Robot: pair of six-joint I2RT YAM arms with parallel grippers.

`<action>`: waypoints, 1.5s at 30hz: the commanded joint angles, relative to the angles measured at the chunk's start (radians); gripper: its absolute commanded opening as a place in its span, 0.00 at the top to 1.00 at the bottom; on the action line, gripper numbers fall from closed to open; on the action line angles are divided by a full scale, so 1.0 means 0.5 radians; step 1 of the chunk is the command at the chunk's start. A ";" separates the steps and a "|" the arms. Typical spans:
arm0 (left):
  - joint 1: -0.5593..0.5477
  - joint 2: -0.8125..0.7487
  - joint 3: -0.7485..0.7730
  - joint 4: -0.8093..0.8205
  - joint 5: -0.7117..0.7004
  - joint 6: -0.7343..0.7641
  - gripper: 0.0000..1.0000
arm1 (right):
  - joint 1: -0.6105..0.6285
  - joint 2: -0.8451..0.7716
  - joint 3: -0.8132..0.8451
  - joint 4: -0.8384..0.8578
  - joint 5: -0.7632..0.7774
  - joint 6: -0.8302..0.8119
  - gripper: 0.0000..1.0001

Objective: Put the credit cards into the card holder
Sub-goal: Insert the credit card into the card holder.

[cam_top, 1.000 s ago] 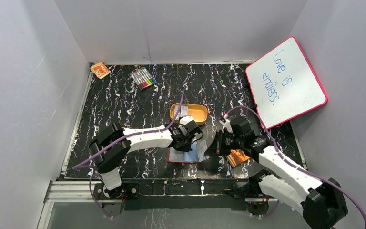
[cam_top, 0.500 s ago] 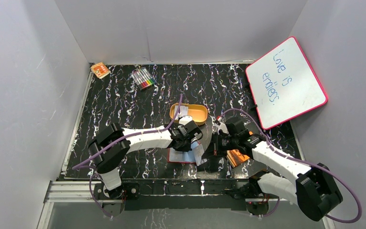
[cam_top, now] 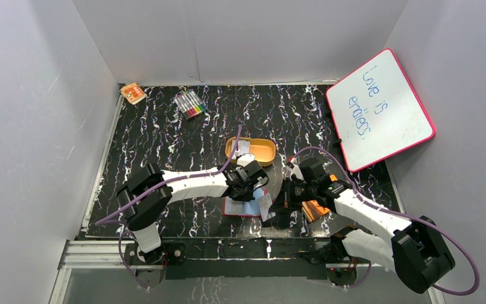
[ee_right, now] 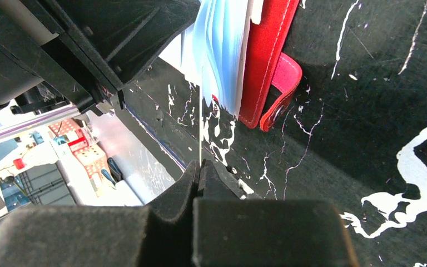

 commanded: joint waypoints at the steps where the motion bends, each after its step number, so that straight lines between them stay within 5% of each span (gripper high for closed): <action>1: -0.013 -0.052 -0.065 -0.139 -0.037 -0.003 1.00 | 0.007 0.010 0.000 0.106 -0.046 0.013 1.00; 16: -0.010 -0.070 -0.034 -0.158 -0.044 0.002 1.00 | 0.010 0.223 0.005 0.284 -0.209 -0.005 1.00; 24: -0.012 -0.119 0.063 -0.241 -0.067 0.062 0.68 | 0.040 0.343 0.038 0.372 -0.222 -0.026 1.00; 28: -0.013 -0.154 0.094 -0.270 -0.077 0.084 0.61 | 0.059 0.423 0.010 0.479 -0.233 -0.007 1.00; 45: -0.012 -0.358 0.205 -0.391 -0.105 0.081 0.49 | 0.189 0.542 0.087 0.643 -0.210 0.061 1.00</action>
